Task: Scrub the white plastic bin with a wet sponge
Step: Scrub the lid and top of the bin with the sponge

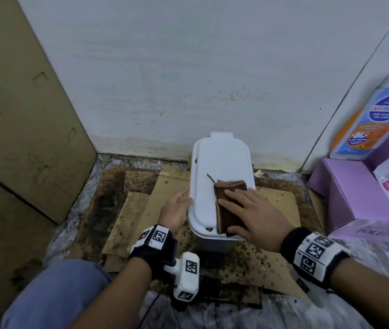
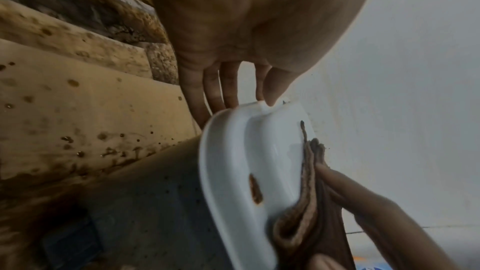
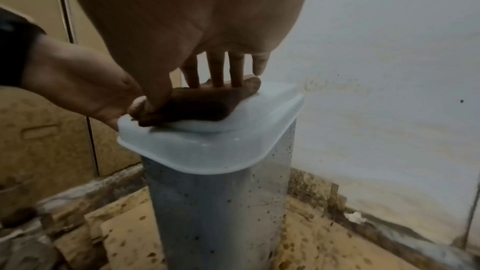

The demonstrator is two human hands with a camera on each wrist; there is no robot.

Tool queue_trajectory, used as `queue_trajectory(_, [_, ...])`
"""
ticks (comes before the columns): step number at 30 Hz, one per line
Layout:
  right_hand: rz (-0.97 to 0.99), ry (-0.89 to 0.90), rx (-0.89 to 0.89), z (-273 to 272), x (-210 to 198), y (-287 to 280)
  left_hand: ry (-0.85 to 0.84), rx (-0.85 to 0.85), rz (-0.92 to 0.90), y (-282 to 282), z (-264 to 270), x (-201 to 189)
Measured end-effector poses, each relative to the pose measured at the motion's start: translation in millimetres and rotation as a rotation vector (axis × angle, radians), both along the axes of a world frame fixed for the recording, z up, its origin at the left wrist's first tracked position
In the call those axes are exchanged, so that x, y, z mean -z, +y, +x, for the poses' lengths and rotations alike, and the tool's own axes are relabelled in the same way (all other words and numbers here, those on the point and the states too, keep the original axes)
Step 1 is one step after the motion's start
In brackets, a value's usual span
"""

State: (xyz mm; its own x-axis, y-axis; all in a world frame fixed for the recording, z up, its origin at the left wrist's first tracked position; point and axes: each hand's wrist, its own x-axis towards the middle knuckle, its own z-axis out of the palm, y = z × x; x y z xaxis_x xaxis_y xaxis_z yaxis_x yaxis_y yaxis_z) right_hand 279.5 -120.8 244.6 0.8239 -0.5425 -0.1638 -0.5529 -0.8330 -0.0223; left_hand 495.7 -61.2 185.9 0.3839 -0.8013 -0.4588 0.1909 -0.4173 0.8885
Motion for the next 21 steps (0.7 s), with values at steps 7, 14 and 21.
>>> queue_trajectory(7, [-0.128,-0.004,-0.141,22,28,-7,0.091,0.016,0.016,13,3,1])
queue_trajectory(14, [-0.135,-0.121,-0.019,57,46,12,0.112,-0.005,-0.011,15,2,1])
queue_trajectory(21, [-0.142,-0.090,-0.125,42,45,1,0.198,0.007,-0.038,18,0,-4])
